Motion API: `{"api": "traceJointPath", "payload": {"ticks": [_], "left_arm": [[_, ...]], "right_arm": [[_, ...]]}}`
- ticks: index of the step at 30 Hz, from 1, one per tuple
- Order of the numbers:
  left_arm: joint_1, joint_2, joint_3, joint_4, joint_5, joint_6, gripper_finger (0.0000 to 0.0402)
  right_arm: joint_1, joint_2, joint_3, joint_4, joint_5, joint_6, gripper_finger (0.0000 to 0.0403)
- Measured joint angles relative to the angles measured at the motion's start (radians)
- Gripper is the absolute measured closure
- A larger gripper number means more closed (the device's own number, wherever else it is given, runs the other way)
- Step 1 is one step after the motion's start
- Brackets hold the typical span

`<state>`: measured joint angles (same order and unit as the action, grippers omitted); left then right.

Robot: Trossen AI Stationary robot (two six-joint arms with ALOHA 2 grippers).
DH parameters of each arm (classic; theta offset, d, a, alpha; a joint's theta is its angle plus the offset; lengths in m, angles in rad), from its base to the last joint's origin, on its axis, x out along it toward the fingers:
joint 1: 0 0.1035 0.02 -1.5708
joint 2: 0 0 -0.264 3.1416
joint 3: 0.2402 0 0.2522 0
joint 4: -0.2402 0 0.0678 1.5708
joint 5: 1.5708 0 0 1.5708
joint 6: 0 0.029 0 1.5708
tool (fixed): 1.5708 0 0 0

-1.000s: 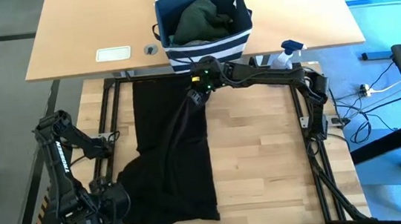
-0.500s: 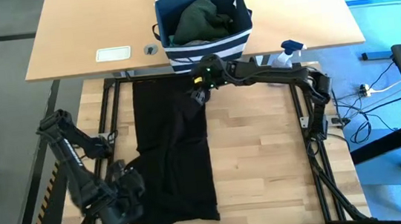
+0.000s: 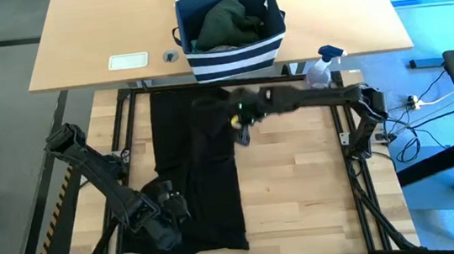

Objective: Fold Laundry from Bin
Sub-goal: Fold the black shirt

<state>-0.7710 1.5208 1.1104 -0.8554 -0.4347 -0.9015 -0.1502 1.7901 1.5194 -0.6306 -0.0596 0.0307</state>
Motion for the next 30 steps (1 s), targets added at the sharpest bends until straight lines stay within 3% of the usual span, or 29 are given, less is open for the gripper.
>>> {"api": "traceJointPath", "payload": {"ticks": [6, 11, 17, 24, 30], "left_arm": [[0.012, 0.000, -0.077, 0.172, -0.006, 0.034, 0.0191], [0.015, 0.000, -0.144, 0.216, -0.040, 0.009, 0.0191], [0.059, 0.000, -0.228, 0.264, -0.044, -0.058, 0.0200], [0.093, 0.000, -0.289, 0.423, 0.048, -0.034, 0.0224], [0.093, 0.001, -0.290, 0.417, 0.053, -0.031, 0.0238]], "right_arm": [[0.104, 0.000, -0.194, 0.238, -0.040, 0.111, 0.0139], [0.206, 0.001, -0.313, 0.397, 0.007, 0.127, 0.0139], [0.286, 0.028, -0.323, 0.436, 0.084, 0.128, 0.0139], [0.312, 0.093, -0.323, 0.519, 0.042, 0.150, 0.0139], [0.307, 0.152, -0.323, 0.565, 0.017, 0.156, 0.0139]]}}
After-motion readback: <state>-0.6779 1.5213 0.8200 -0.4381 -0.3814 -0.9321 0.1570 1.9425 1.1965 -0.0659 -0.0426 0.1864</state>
